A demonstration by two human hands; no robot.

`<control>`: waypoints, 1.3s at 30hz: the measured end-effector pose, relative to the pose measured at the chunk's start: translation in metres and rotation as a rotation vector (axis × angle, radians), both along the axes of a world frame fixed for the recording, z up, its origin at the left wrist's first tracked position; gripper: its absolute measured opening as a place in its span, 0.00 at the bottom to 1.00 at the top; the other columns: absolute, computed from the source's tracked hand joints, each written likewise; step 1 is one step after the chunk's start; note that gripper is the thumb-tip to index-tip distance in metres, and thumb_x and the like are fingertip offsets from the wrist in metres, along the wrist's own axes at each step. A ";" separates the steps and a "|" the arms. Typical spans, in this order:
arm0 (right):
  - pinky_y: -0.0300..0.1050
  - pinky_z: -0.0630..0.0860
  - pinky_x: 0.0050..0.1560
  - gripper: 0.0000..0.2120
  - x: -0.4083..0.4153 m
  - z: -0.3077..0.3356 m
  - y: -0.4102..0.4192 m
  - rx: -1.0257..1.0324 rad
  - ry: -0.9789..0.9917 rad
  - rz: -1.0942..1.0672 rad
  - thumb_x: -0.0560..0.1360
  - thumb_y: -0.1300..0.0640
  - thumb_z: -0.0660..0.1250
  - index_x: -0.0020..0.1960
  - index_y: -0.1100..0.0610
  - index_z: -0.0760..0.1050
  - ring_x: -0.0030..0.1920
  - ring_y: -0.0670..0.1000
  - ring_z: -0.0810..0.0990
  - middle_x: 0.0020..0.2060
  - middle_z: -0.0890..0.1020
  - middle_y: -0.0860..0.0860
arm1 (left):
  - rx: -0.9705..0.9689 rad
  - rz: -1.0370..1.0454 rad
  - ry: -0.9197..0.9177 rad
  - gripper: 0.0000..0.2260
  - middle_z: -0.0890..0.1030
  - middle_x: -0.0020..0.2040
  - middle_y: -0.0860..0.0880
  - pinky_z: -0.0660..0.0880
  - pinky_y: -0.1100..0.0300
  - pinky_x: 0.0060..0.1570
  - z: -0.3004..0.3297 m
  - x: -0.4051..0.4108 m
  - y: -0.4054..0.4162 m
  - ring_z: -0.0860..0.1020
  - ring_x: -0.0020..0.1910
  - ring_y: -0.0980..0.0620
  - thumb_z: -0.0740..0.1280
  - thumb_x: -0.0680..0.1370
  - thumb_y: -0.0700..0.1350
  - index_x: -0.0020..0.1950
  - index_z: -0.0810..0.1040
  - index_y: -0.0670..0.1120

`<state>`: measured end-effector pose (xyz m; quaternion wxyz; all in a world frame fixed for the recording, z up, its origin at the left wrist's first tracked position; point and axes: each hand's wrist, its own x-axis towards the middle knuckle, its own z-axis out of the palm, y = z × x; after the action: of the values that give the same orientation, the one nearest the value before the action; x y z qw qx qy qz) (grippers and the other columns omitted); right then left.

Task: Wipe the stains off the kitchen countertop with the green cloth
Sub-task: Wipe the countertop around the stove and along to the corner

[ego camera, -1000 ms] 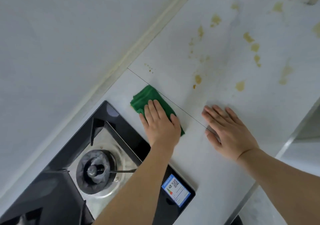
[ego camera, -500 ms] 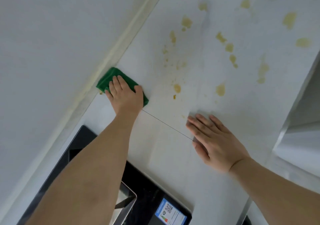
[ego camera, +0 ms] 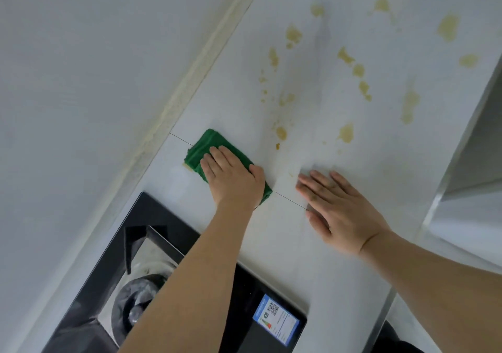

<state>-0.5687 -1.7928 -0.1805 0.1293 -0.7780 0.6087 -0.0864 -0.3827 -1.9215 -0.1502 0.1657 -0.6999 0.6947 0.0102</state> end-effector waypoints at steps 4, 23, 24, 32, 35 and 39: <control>0.55 0.57 0.74 0.26 0.002 -0.001 0.000 -0.021 -0.027 -0.007 0.78 0.49 0.54 0.75 0.56 0.65 0.76 0.52 0.61 0.74 0.66 0.50 | -0.052 0.008 0.163 0.37 0.44 0.80 0.37 0.37 0.46 0.77 -0.007 0.007 -0.018 0.42 0.79 0.40 0.52 0.79 0.55 0.79 0.42 0.36; 0.54 0.56 0.74 0.25 0.001 0.001 -0.001 -0.065 -0.016 0.003 0.78 0.50 0.56 0.73 0.56 0.68 0.75 0.51 0.63 0.74 0.67 0.50 | -0.148 0.077 0.232 0.33 0.47 0.81 0.41 0.40 0.45 0.78 -0.010 -0.009 -0.077 0.44 0.80 0.43 0.49 0.81 0.55 0.80 0.44 0.39; 0.54 0.56 0.74 0.25 0.001 0.001 -0.001 -0.071 -0.007 -0.001 0.78 0.50 0.56 0.73 0.56 0.68 0.74 0.51 0.64 0.73 0.68 0.50 | -0.146 0.067 0.231 0.33 0.46 0.81 0.41 0.40 0.46 0.78 -0.011 -0.012 -0.064 0.44 0.80 0.43 0.49 0.81 0.55 0.80 0.44 0.39; 0.52 0.53 0.75 0.27 0.001 0.002 0.006 -0.070 0.003 -0.028 0.79 0.49 0.50 0.74 0.58 0.65 0.74 0.54 0.63 0.74 0.66 0.53 | -0.133 0.058 0.235 0.34 0.44 0.81 0.42 0.38 0.46 0.77 -0.009 -0.031 0.032 0.42 0.80 0.43 0.49 0.80 0.55 0.80 0.42 0.39; 0.55 0.52 0.76 0.27 -0.003 0.008 0.007 -0.093 -0.051 -0.303 0.79 0.49 0.49 0.73 0.60 0.65 0.74 0.57 0.64 0.74 0.66 0.56 | -0.103 0.024 0.233 0.34 0.42 0.81 0.42 0.37 0.46 0.77 -0.010 -0.033 0.067 0.40 0.80 0.43 0.48 0.81 0.56 0.80 0.40 0.39; 0.53 0.39 0.75 0.29 -0.021 0.023 0.025 -0.064 -0.102 -0.874 0.79 0.49 0.48 0.77 0.61 0.55 0.77 0.57 0.53 0.77 0.56 0.57 | -0.067 0.088 0.224 0.34 0.41 0.81 0.42 0.37 0.45 0.77 -0.007 -0.044 0.108 0.39 0.80 0.43 0.47 0.81 0.56 0.80 0.38 0.39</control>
<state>-0.5897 -1.7680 -0.1570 0.0864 -0.4456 0.8706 -0.1900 -0.4269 -1.8138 -0.1567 0.0629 -0.7294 0.6773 0.0726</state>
